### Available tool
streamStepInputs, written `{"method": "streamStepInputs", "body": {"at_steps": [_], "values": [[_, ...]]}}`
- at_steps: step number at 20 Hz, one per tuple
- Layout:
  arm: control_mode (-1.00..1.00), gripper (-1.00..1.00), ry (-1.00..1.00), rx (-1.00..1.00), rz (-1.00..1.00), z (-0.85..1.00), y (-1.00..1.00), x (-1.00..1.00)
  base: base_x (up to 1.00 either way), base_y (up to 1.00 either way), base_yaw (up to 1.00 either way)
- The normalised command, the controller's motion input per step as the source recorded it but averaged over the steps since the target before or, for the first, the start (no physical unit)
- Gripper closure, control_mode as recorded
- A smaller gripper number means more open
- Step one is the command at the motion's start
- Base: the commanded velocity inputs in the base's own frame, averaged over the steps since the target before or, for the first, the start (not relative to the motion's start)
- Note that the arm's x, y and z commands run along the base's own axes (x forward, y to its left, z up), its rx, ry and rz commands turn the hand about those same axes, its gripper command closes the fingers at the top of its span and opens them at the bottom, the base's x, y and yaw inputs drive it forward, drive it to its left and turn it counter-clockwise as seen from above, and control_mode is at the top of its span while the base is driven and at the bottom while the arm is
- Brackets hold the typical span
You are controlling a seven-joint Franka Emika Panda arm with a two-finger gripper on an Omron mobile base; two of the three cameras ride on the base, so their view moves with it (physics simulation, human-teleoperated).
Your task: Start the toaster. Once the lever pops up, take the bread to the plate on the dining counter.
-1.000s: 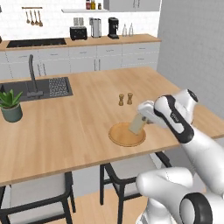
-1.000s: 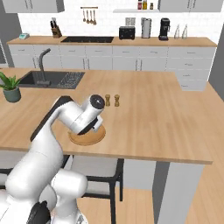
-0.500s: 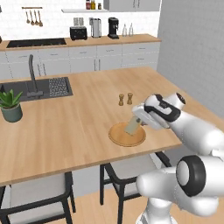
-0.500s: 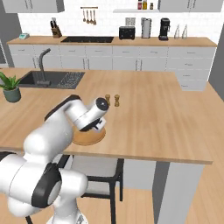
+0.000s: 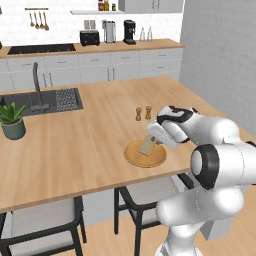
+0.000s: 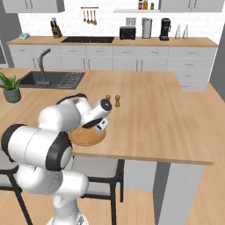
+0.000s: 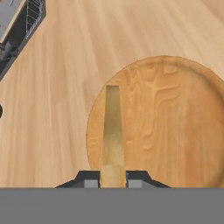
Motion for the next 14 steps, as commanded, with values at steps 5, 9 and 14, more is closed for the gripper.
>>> {"method": "streamStepInputs", "body": {"at_steps": [5,9,14], "values": [[-1.00,1.00,0.06,0.00,0.06,-0.30,0.08,0.11,0.00,0.00,0.00],[-1.00,1.00,0.02,0.00,0.07,-0.28,0.01,0.01,0.00,0.00,0.00],[-1.00,-1.00,0.01,0.00,0.07,-0.43,0.09,-0.02,0.00,0.00,0.00]]}}
